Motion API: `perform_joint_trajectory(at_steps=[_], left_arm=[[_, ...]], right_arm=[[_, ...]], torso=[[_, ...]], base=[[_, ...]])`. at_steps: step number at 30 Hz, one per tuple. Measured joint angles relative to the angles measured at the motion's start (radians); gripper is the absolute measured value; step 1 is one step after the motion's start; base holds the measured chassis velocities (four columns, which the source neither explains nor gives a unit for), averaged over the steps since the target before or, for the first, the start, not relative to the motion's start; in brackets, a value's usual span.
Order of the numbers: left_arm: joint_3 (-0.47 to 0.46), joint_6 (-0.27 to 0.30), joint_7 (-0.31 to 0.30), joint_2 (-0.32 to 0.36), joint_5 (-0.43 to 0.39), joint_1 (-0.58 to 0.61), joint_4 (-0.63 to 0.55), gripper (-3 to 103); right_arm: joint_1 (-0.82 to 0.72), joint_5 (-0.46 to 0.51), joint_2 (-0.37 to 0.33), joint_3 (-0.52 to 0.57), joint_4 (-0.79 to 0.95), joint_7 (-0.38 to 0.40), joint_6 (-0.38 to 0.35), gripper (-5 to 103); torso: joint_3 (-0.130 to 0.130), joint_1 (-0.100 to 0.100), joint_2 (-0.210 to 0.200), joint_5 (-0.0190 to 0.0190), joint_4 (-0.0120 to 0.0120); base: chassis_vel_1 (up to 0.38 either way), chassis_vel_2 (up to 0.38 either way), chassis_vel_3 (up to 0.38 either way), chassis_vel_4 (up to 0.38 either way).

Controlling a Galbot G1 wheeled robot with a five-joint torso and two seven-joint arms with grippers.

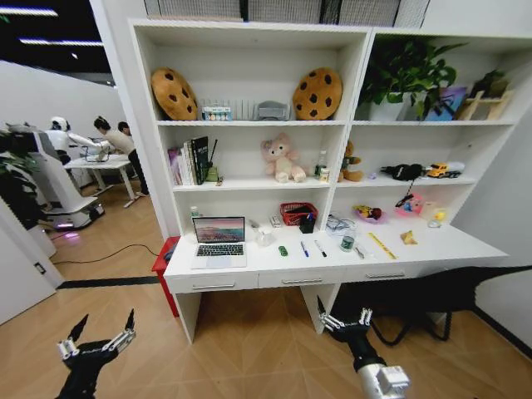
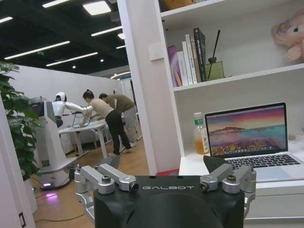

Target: Organize the objects on the table.

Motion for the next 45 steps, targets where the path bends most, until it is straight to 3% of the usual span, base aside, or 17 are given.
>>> perform_joint_trajectory(at_steps=[5, 31, 45], left_arm=[[-0.001, -0.003, 0.001, -0.018, -0.018, 0.0, -0.001, 99], [0.015, -0.008, 0.012, -0.005, 0.012, 0.007, -0.028, 99], [-0.001, -0.037, -0.006, 0.0, -0.02, -0.003, -0.01, 98]], right_arm=[[-0.01, 0.032, 0.01, 0.014, -0.01, 0.019, -0.01, 100], [-0.065, -0.001, 0.04, 0.02, 0.008, -0.011, 0.029, 100], [-0.071, -0.067, 0.062, 0.01, 0.011, -0.028, 0.087, 100]], torso=[[0.0, 0.0, 0.0, 0.0008, 0.0], [0.0, 0.0, 0.0, 0.0006, -0.0001], [0.0, 0.0, 0.0, 0.0005, -0.0001]], base=[[0.0, 0.0, 0.0, 0.0], [-0.002, 0.002, 0.003, -0.002], [-0.175, 0.172, 0.183, -0.189]])
